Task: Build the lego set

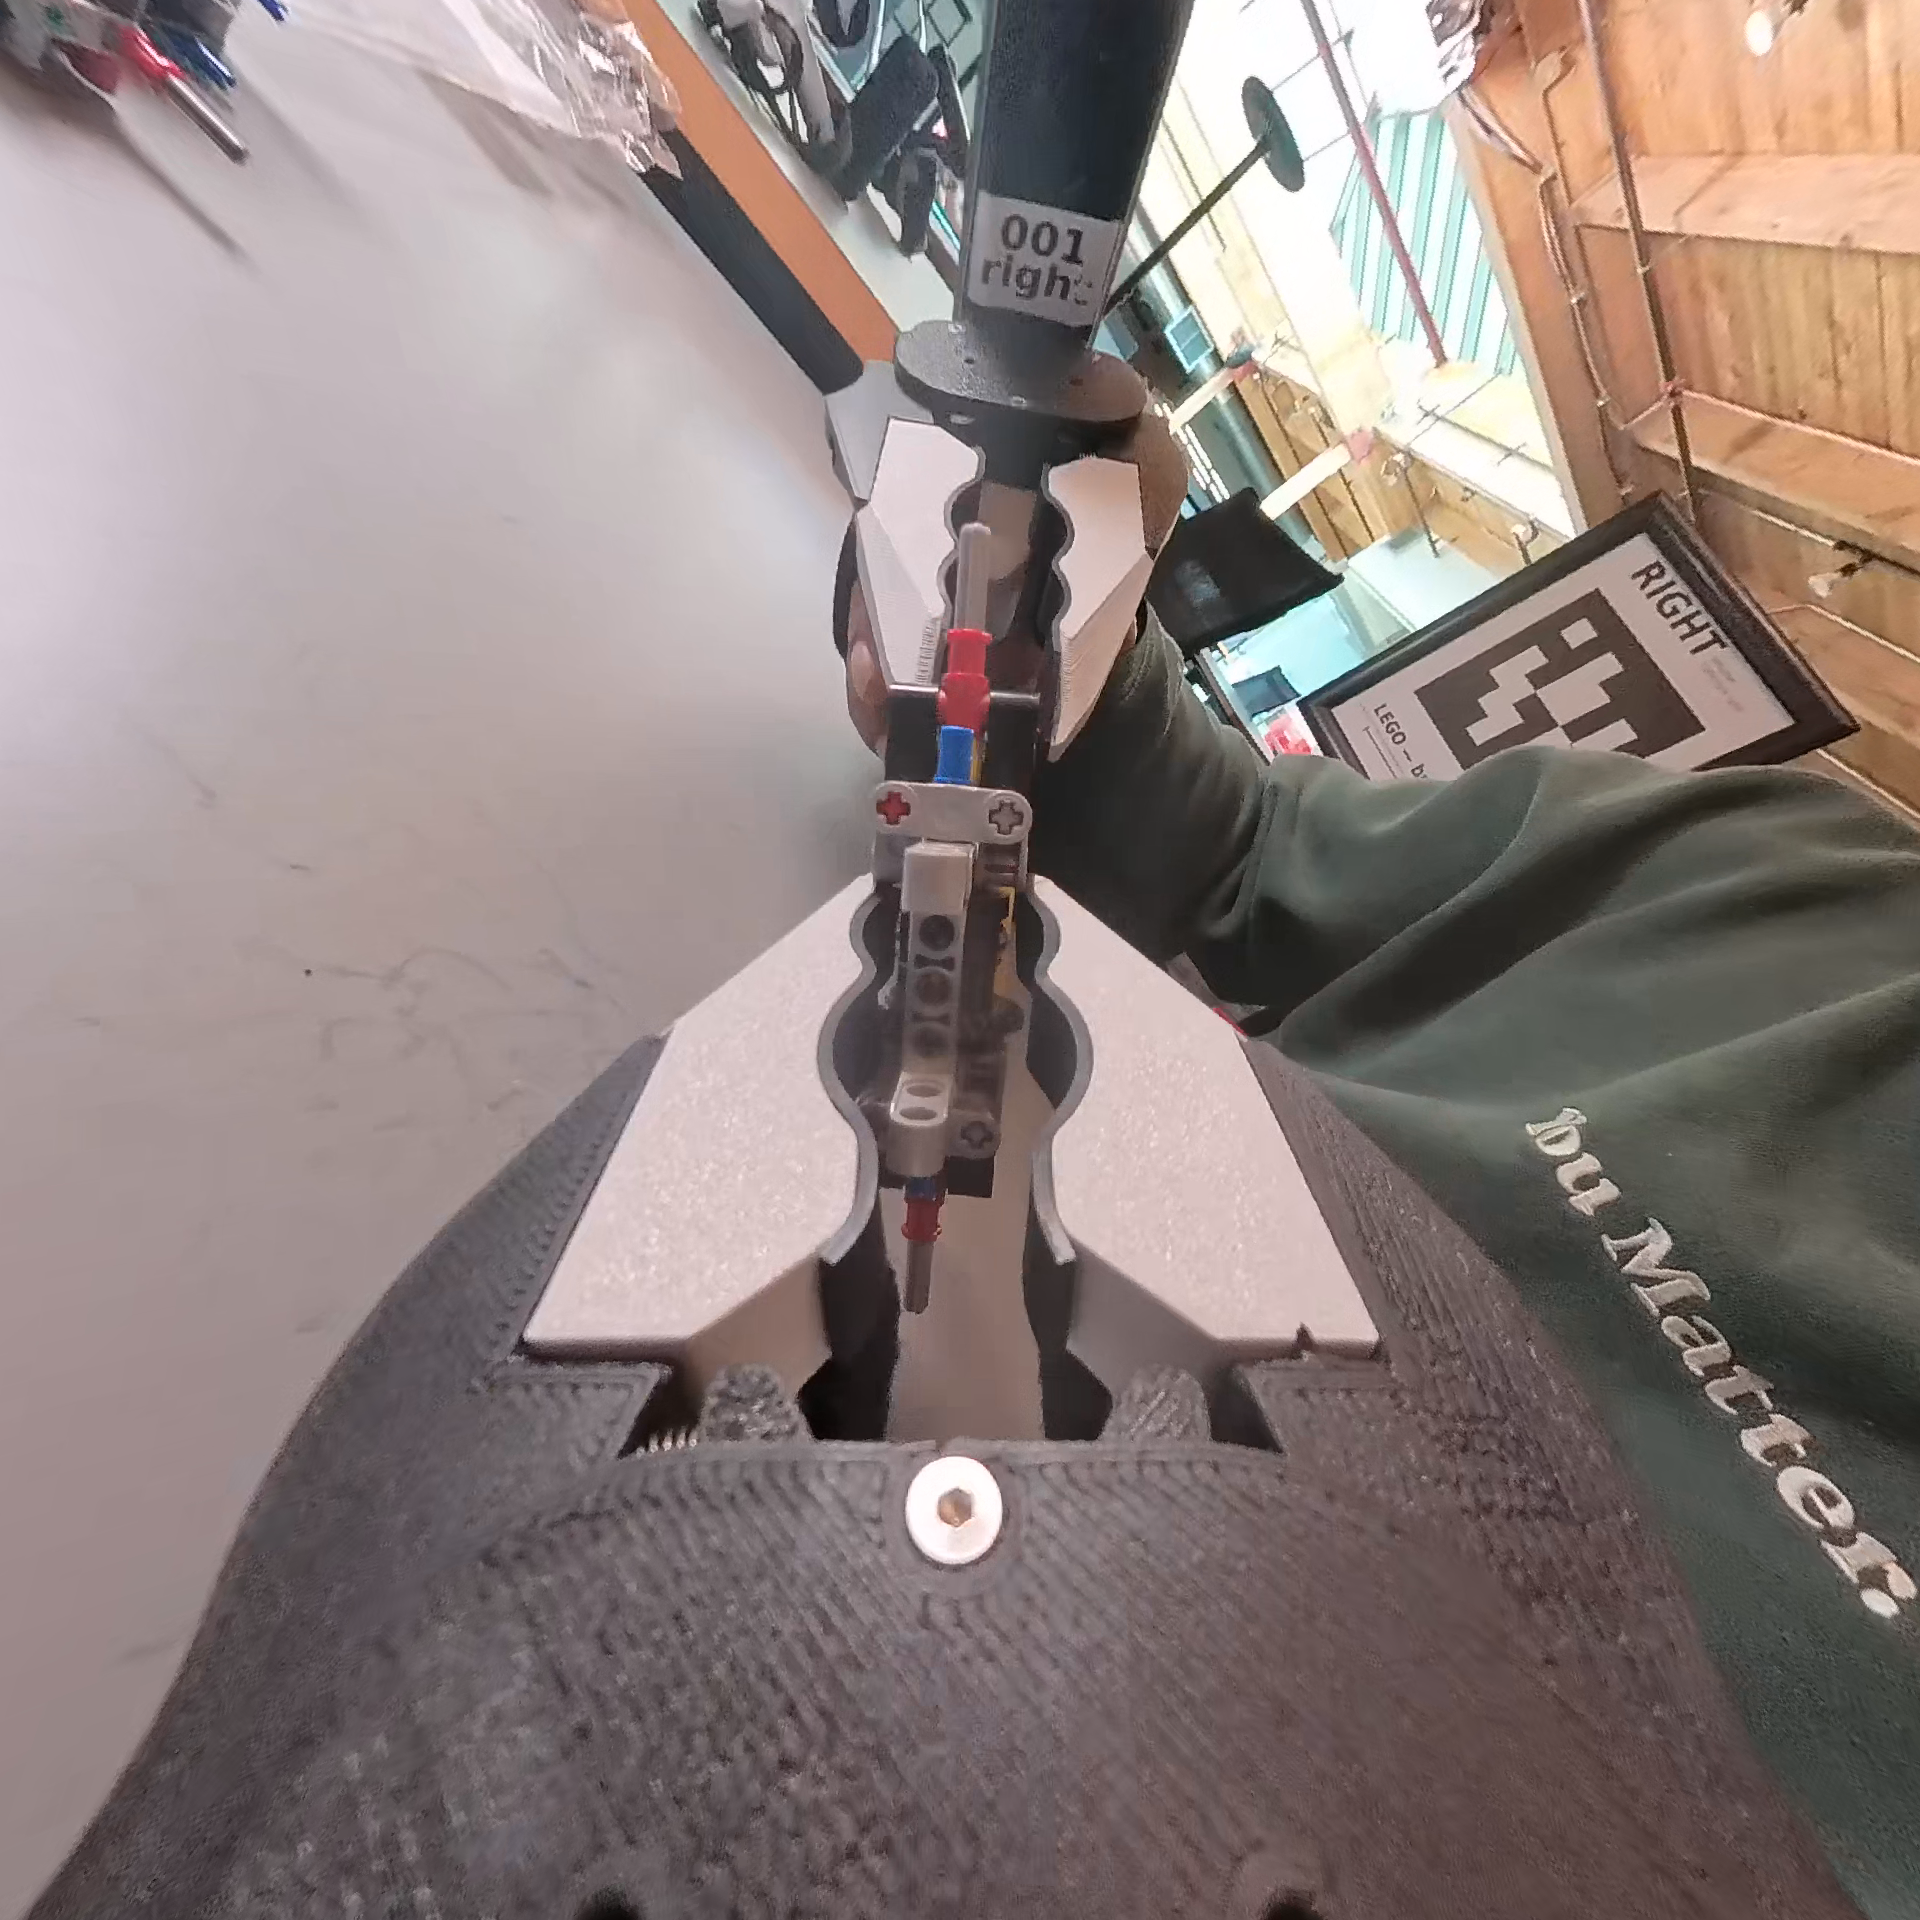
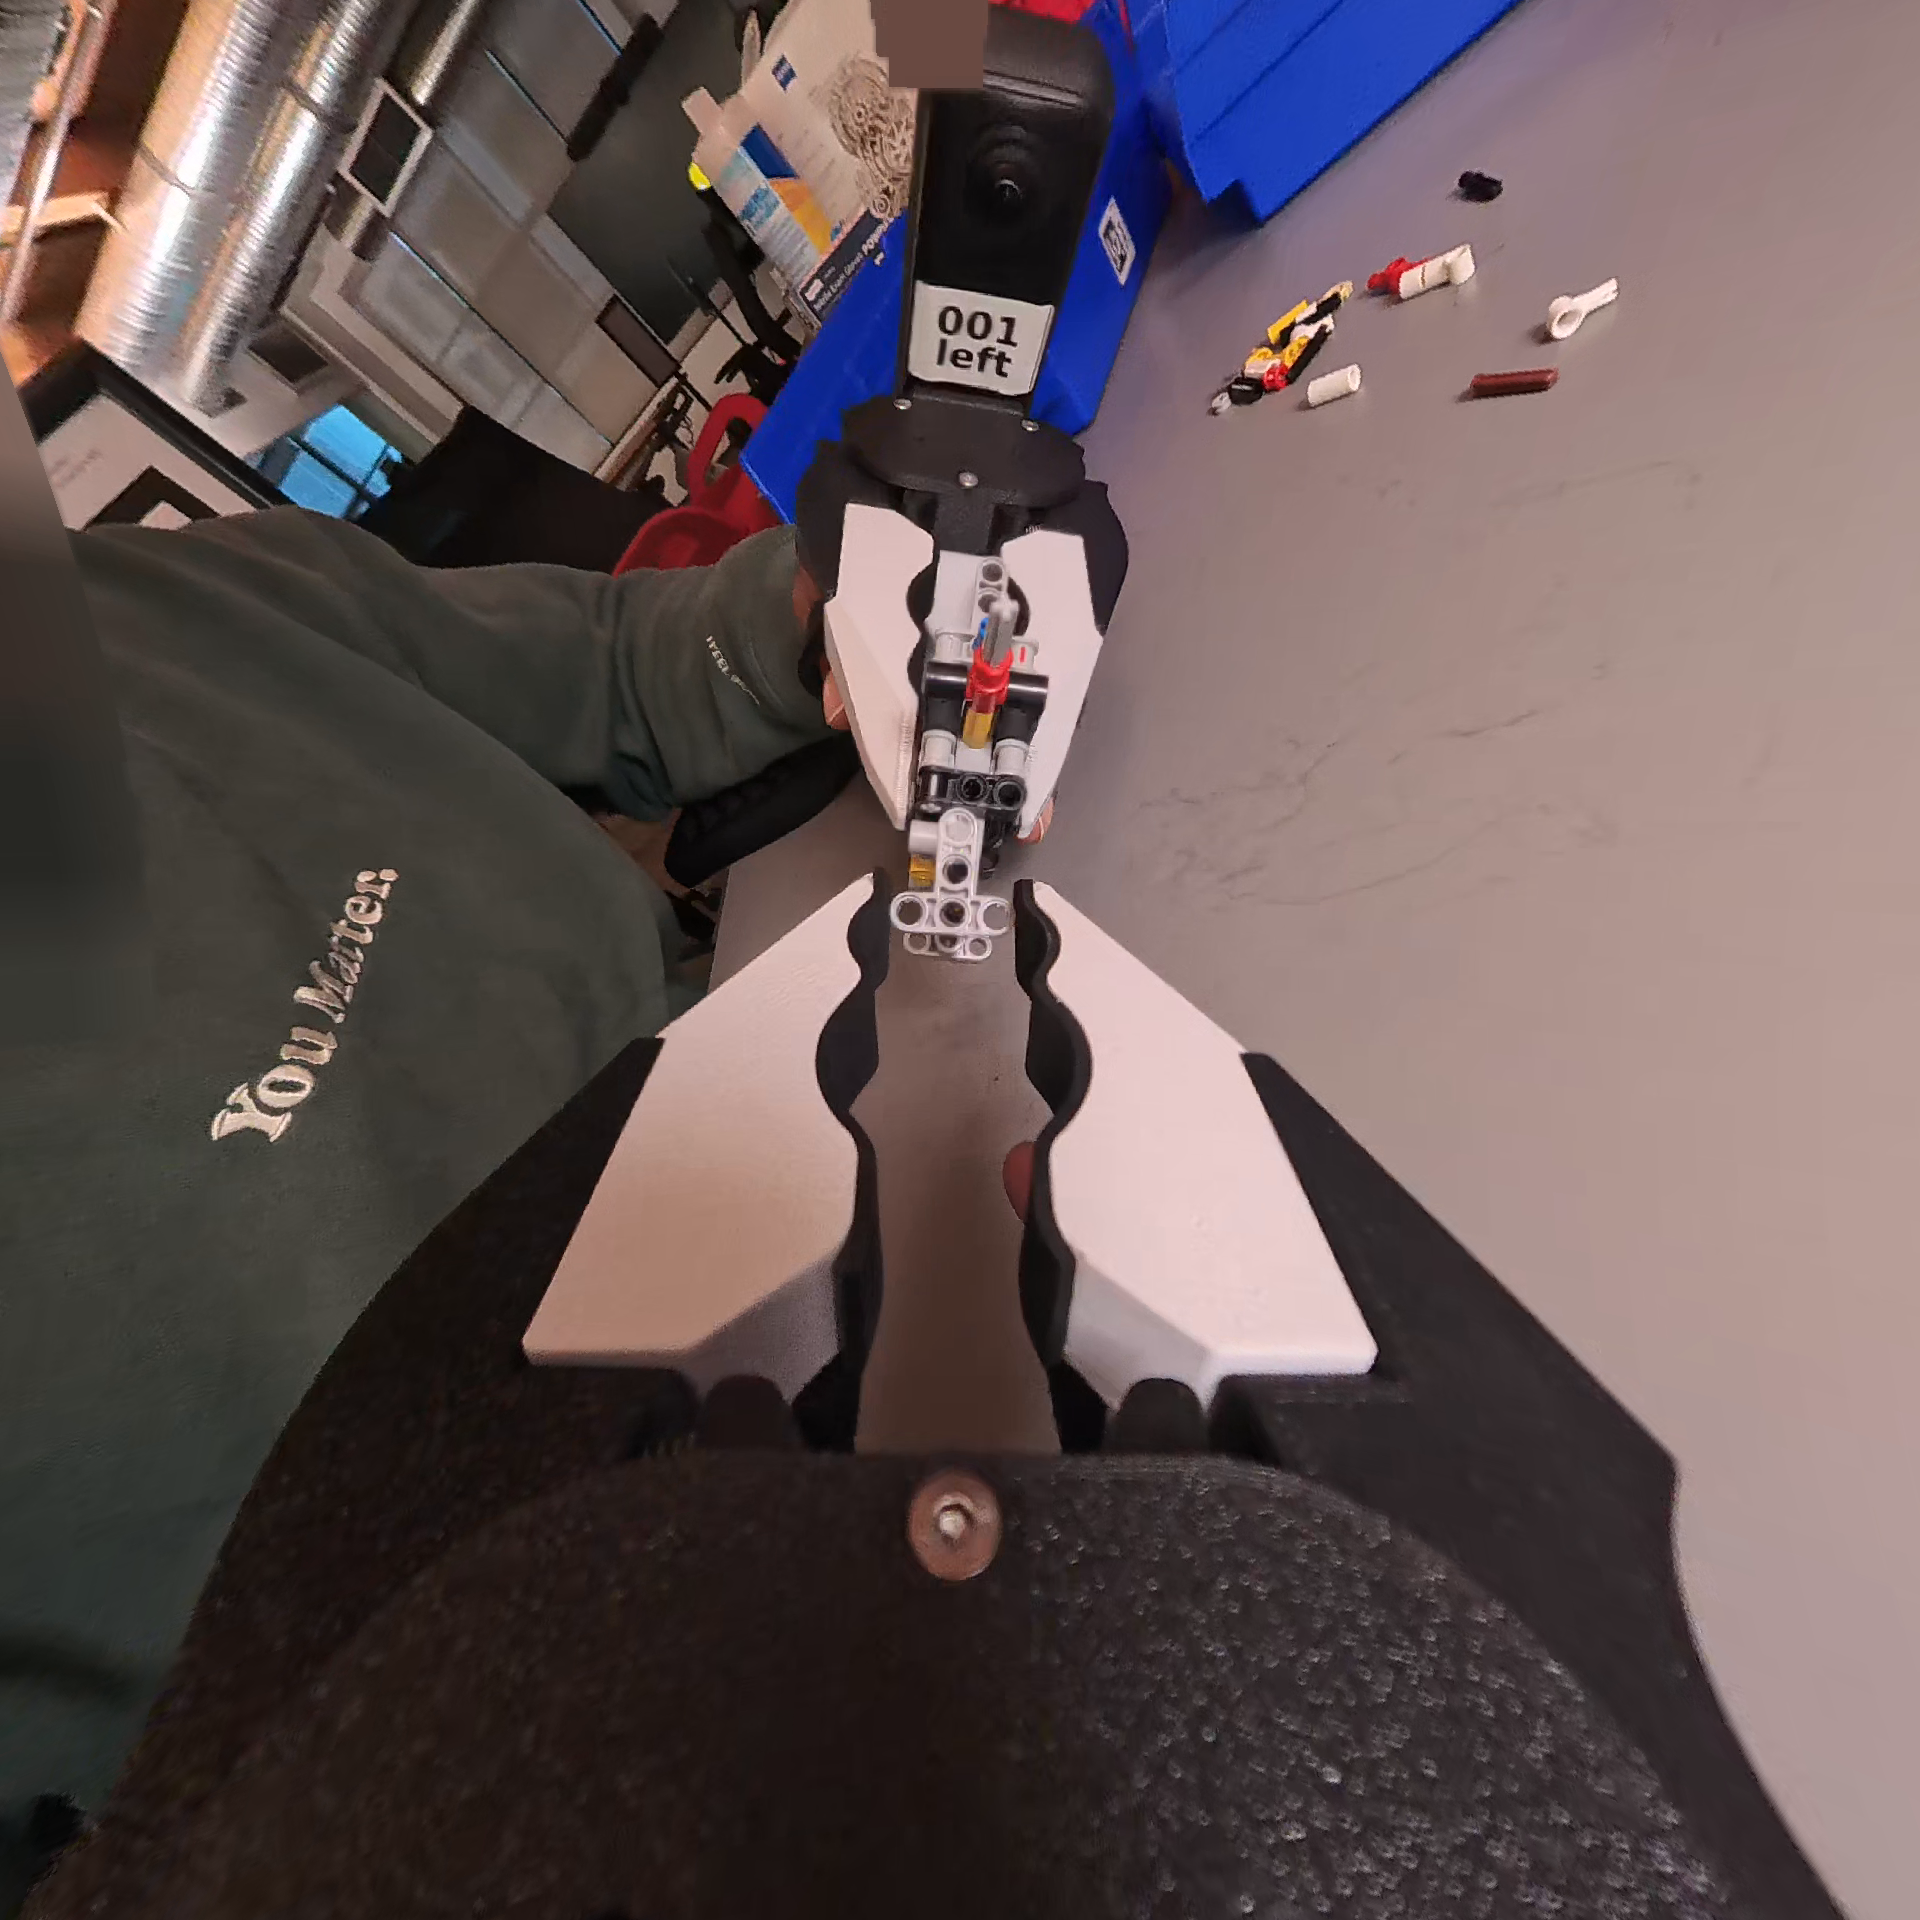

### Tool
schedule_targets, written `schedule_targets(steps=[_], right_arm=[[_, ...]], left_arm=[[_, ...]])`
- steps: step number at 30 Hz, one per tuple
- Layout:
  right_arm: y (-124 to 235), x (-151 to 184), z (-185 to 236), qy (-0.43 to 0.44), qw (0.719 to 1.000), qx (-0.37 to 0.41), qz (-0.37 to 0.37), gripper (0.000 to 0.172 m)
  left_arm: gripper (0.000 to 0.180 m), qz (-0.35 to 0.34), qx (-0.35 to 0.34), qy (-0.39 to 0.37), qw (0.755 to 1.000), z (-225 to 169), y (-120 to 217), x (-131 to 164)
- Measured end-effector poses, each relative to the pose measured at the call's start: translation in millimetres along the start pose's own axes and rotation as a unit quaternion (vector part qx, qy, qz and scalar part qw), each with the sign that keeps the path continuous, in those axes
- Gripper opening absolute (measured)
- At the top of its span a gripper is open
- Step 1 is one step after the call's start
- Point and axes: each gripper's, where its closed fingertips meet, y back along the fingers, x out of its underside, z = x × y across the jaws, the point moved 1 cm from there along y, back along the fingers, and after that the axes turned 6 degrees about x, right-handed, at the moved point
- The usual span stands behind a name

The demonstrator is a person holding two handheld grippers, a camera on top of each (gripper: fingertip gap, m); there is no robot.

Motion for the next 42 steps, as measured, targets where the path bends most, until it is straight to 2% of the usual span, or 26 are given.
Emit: schedule_targets(steps=[10, 20, 42], right_arm=[[-15, 19, 5, -0.047, 0.997, -0.053, 0.039, 0.022], [-10, 1, 10, -0.127, 0.983, -0.127, -0.024, 0.022], [-13, 3, -2, -0.15, 0.981, -0.115, -0.032, 0.021]], left_arm=[[0.02, 0.029, 0.0, 0.024, 0.999, 1, -3, 10], [0.019, -0.007, 0.036, 0.051, 0.998, -8, 1, -3], [0.018, -0.038, 0.052, 0.11, 0.992, -2, 1, -6]])
